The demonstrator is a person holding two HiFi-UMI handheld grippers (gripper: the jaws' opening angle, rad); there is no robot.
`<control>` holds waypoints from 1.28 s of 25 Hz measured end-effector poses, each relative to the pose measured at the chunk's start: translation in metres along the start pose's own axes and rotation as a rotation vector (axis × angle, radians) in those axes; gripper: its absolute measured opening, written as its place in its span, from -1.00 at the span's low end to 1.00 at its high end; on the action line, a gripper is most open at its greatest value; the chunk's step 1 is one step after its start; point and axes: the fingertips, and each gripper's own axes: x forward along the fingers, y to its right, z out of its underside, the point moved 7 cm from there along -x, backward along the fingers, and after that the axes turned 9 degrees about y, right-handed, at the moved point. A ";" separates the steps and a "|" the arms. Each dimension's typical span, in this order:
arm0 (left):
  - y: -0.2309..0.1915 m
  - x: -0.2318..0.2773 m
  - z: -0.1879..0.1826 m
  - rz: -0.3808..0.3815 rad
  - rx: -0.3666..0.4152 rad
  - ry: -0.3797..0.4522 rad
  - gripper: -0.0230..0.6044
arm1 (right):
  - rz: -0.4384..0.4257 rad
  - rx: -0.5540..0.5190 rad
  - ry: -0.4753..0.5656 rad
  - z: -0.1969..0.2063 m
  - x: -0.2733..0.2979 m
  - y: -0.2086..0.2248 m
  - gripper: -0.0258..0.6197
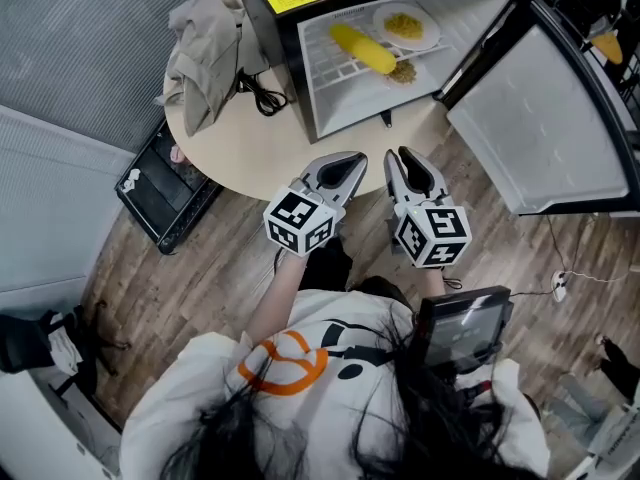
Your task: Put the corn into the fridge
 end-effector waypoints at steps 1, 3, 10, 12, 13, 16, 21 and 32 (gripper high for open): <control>0.003 0.001 0.001 -0.003 0.001 -0.001 -0.89 | -0.001 0.002 -0.001 0.001 -0.005 0.002 -0.64; 0.013 0.002 0.002 -0.008 0.002 -0.002 -0.89 | -0.001 0.008 -0.003 0.002 -0.016 0.006 -0.67; 0.063 0.006 0.010 -0.013 0.039 -0.021 -0.89 | -0.023 0.002 -0.005 0.001 -0.060 0.023 -0.72; 0.080 0.002 0.015 -0.019 0.054 -0.032 -0.89 | -0.039 0.004 -0.008 0.003 -0.073 0.025 -0.73; 0.087 0.000 0.016 -0.023 0.058 -0.032 -0.89 | -0.048 0.010 -0.008 0.004 -0.079 0.025 -0.73; 0.105 -0.009 0.017 -0.047 0.072 -0.023 -0.89 | -0.078 0.021 -0.003 0.007 -0.095 0.022 -0.74; 0.128 -0.024 0.024 -0.089 0.090 -0.015 -0.89 | -0.122 0.023 -0.004 0.017 -0.119 0.017 -0.76; 0.188 -0.061 0.046 -0.138 0.094 -0.006 -0.89 | -0.156 0.039 -0.009 0.034 -0.184 0.009 -0.80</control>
